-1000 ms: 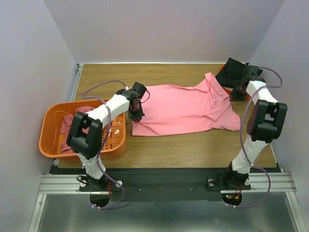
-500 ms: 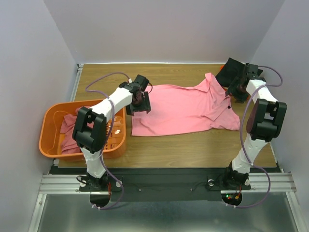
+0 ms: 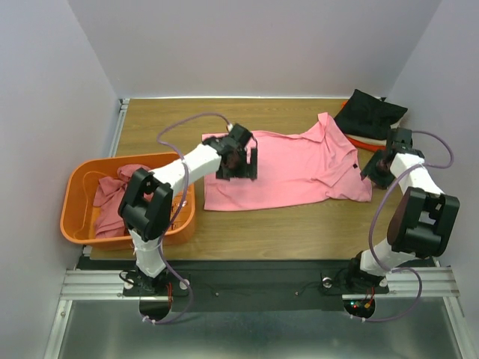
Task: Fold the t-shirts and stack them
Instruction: Fold the tshirt
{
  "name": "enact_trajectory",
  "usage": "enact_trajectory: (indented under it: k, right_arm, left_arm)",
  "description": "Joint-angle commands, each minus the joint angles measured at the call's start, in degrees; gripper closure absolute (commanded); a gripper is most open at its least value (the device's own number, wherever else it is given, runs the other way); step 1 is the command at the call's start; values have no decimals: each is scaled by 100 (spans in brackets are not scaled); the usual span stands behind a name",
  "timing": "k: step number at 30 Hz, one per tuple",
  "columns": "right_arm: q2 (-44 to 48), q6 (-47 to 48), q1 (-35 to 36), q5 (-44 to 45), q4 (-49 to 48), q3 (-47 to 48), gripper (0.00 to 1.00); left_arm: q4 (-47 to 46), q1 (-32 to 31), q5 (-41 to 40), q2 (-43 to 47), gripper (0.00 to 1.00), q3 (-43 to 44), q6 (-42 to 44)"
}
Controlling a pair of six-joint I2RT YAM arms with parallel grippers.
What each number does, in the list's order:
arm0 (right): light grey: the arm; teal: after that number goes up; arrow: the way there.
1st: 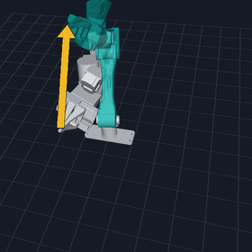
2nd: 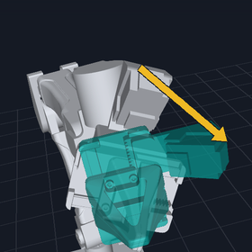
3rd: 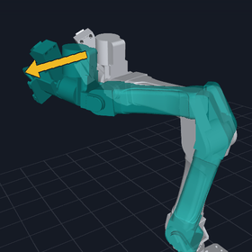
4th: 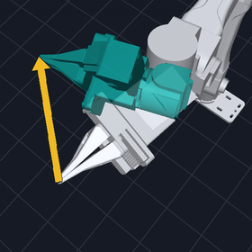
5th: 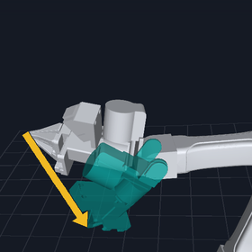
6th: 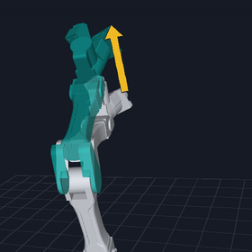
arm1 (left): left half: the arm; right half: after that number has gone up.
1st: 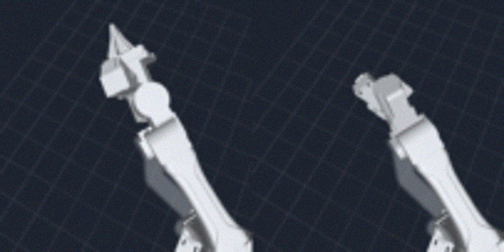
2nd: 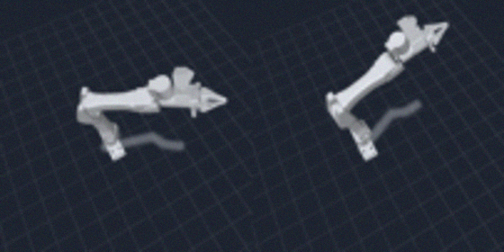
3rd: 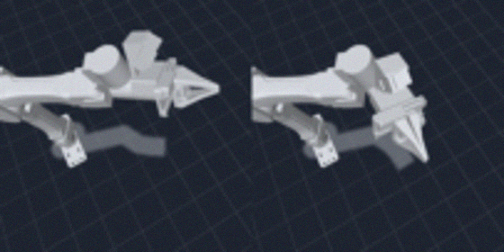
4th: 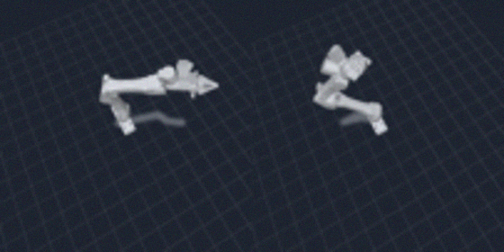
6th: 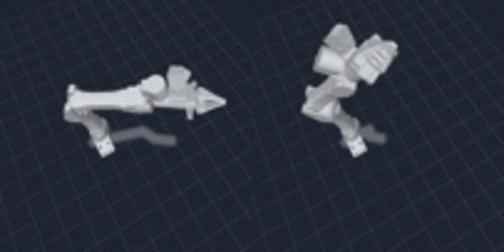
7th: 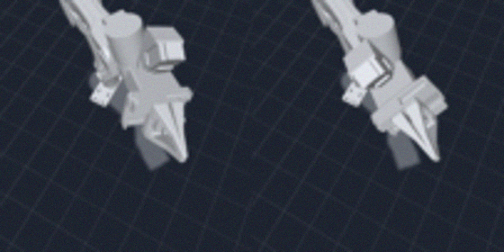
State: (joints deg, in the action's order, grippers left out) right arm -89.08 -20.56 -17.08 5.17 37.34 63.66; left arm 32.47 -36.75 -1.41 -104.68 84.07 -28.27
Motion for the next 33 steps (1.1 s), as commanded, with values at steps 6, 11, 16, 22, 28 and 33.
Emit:
enact_trajectory:
  k: [6,11,16,22,28,33]
  right_arm:
    - [-118,175,-190,142,-52,-258,51]
    - [-522,210,-225,116,-60,-38,55]
    - [-619,228,-243,81,-95,-55,57]
    - [-699,228,-278,142,-96,-196,68]
    - [-672,245,-322,300,-87,-135,90]
    - [-734,429,-331,485,-61,59,93]
  left_arm:
    - [-1163,-623,791,897,4,-1533,-56]
    - [-1252,-631,827,713,3,-1561,-29]
    - [-1366,-623,853,554,4,-1596,-90]
    - [-1656,-631,1011,335,4,-1736,-222]
    - [-2007,-666,1117,247,4,-2175,-302]
    - [-2157,-667,1108,141,4,-2501,-328]
